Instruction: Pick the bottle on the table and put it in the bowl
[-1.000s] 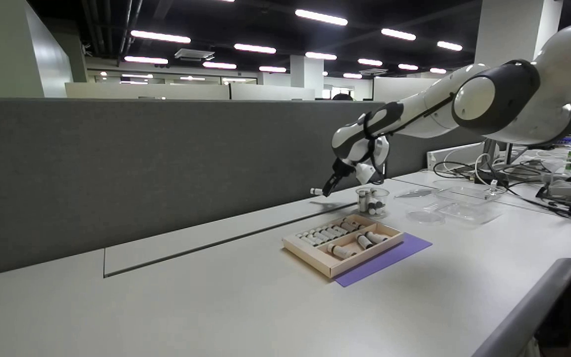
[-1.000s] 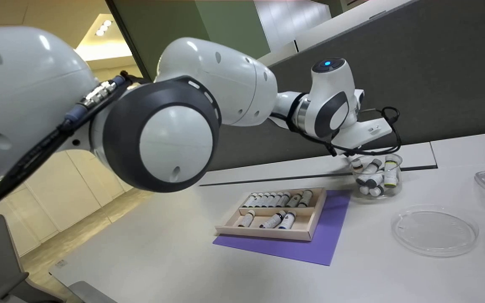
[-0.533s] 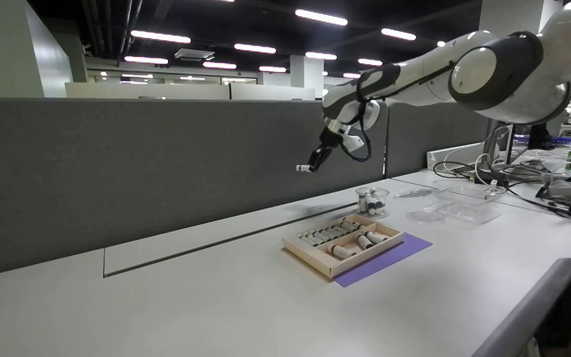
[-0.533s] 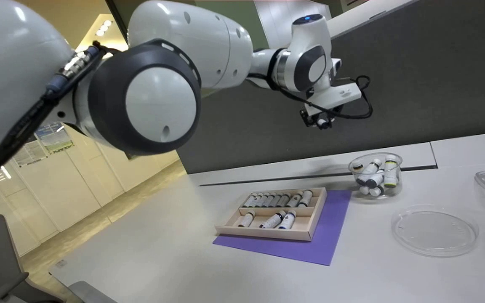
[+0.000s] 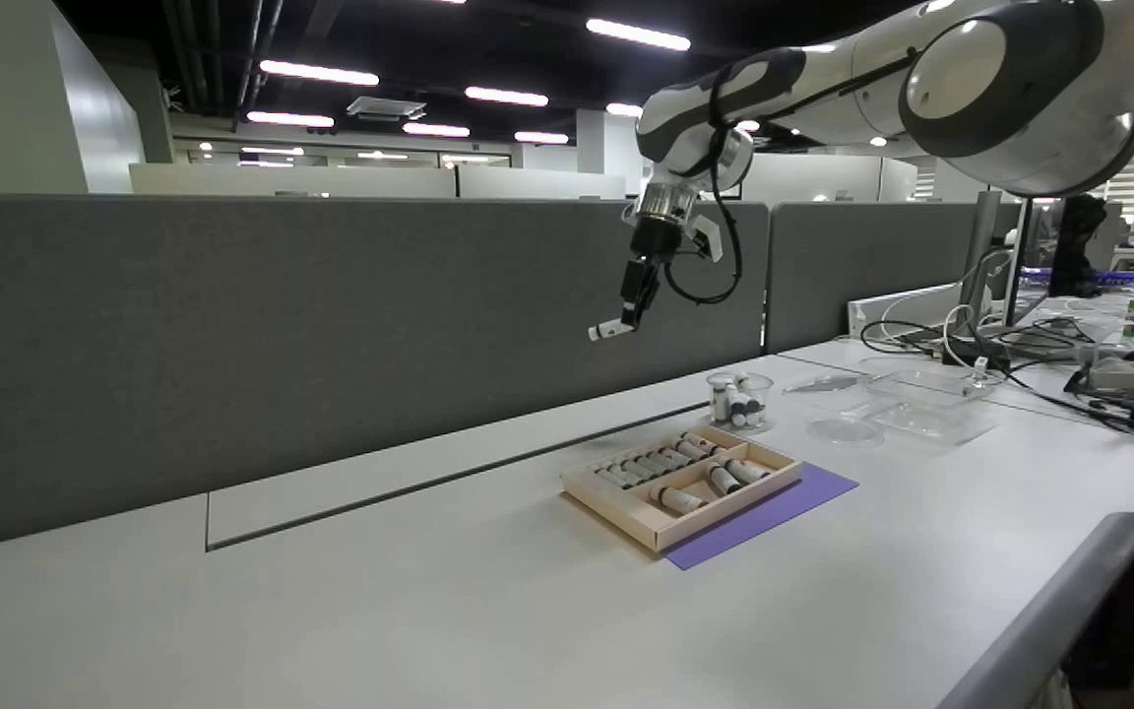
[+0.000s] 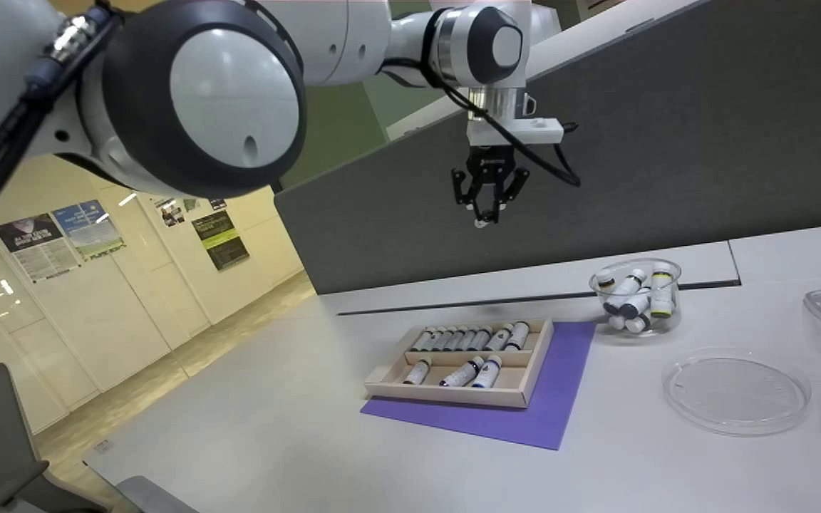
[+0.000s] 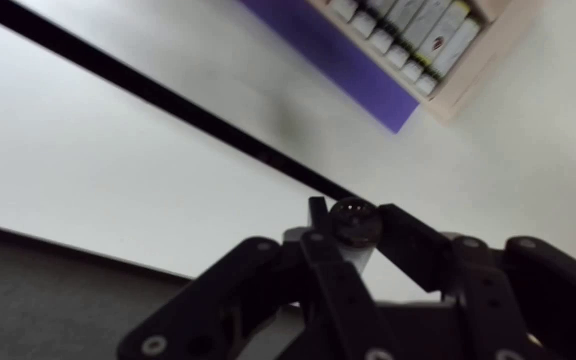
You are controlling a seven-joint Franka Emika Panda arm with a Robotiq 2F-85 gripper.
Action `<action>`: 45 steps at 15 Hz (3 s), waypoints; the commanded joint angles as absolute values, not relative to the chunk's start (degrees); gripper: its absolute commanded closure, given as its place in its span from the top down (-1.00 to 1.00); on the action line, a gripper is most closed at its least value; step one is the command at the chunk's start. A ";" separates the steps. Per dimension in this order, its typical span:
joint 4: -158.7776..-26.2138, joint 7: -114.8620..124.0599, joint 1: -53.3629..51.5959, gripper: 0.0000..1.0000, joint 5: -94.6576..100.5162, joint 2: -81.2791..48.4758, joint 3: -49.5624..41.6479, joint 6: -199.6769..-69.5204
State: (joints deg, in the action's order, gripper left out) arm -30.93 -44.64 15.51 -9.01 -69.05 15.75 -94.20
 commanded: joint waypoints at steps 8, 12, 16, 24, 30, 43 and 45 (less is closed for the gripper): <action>-30.41 -45.38 15.80 -0.88 -4.61 -70.29 13.28 -58.51; -29.41 -47.59 14.51 -0.88 2.18 -70.89 10.31 -48.44; -28.26 -53.38 13.40 -0.88 11.67 -69.84 6.73 -44.15; -18.34 -60.14 13.87 -0.88 17.90 -70.41 -3.51 -51.62; -21.63 -53.40 17.31 -0.88 13.55 -71.57 -0.99 -76.76; -25.84 -43.02 16.56 -0.01 8.50 -74.69 -0.58 -88.12; -25.61 -42.78 16.44 0.14 8.47 -74.60 -0.46 -87.95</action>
